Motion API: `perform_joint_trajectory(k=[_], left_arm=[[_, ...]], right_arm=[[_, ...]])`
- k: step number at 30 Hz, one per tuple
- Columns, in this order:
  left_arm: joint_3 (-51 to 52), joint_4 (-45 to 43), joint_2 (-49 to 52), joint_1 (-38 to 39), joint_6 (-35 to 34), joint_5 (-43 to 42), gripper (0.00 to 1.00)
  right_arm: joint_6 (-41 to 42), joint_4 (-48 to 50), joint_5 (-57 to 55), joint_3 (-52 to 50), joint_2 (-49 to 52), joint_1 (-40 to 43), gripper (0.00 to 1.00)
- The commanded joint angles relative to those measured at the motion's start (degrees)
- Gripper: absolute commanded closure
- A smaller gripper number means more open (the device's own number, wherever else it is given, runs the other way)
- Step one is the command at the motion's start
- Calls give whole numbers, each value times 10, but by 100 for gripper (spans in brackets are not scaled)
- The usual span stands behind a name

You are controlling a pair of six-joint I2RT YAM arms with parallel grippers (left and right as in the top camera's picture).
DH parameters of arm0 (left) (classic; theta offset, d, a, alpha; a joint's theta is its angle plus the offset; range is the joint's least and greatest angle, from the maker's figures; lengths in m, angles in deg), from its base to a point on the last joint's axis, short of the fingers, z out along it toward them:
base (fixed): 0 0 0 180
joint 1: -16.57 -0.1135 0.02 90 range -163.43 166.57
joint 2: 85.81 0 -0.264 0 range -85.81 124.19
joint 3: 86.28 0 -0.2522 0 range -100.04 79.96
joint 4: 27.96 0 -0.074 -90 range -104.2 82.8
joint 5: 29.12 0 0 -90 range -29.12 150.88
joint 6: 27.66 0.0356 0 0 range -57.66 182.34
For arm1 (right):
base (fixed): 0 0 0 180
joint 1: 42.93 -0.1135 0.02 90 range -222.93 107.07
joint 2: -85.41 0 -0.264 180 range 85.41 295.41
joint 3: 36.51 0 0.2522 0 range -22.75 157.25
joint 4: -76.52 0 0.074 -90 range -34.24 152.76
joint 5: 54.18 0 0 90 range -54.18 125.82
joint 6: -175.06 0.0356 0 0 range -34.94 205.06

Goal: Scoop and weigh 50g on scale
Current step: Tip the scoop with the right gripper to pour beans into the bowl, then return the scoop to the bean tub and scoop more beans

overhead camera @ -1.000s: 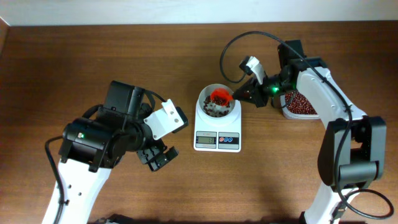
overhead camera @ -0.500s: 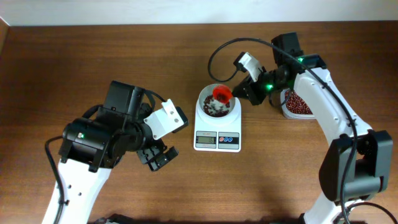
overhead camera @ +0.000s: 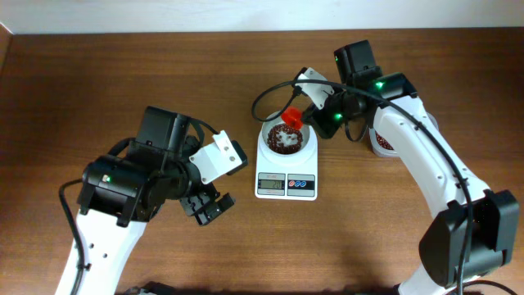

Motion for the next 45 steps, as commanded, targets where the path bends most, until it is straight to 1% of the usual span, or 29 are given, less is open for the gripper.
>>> perform_joint_trajectory(k=[1, 3, 4, 5, 7, 8, 9, 10, 11, 12, 13, 15, 16, 17, 20, 23, 28, 32, 35, 37, 40, 42, 45], left_arm=[[-9, 0, 0, -4, 9, 2, 1], [-9, 0, 0, -4, 9, 2, 1], [-9, 0, 0, -4, 9, 2, 1], [-9, 0, 0, -4, 9, 2, 1], [-9, 0, 0, -4, 9, 2, 1], [-9, 0, 0, -4, 9, 2, 1], [-9, 0, 0, -4, 9, 2, 1], [-9, 0, 0, -4, 9, 2, 1], [-9, 0, 0, -4, 9, 2, 1], [-9, 0, 0, -4, 9, 2, 1], [-9, 0, 0, -4, 9, 2, 1], [-9, 0, 0, -4, 9, 2, 1], [-9, 0, 0, -4, 9, 2, 1], [-9, 0, 0, -4, 9, 2, 1], [-9, 0, 0, -4, 9, 2, 1], [-9, 0, 0, -4, 9, 2, 1], [-9, 0, 0, -4, 9, 2, 1], [-9, 0, 0, -4, 9, 2, 1], [-9, 0, 0, -4, 9, 2, 1], [-9, 0, 0, -4, 9, 2, 1], [-9, 0, 0, -4, 9, 2, 1], [-9, 0, 0, -4, 9, 2, 1], [-9, 0, 0, -4, 9, 2, 1]], right_arm=[[14, 10, -25, 12, -25, -4, 96], [18, -10, 4, 12, -31, -9, 96], [15, -18, -8, 12, -32, -16, 96], [14, -7, -48, 12, -26, -20, 96], [19, -36, -27, 12, -33, -30, 96], [14, -28, -81, 12, -30, -37, 96], [38, -36, -75, 15, -32, -38, 96], [42, -44, -61, 15, -37, -38, 96], [42, -36, -78, 15, -37, -37, 96], [64, -36, -54, 16, -41, -38, 96], [61, -33, -49, 16, -43, -38, 96], [69, -10, -71, 16, -43, -34, 96], [99, -10, -71, 17, -50, -30, 96], [113, -15, -71, 17, -56, -27, 96], [113, -42, -76, 17, -91, 1, 96], [113, -88, -101, 17, -135, 77, 96], [113, -161, -108, 17, -136, 206, 96], [113, -164, -108, 12, -126, 272, 96], [112, -144, -112, -15, -105, 287, 96], [113, -125, -138, -30, -86, 290, 96], [113, -89, -169, -34, -56, 290, 96], [116, -82, -203, -34, -38, 291, 96], [119, -75, -212, -35, -9, 291, 96]])
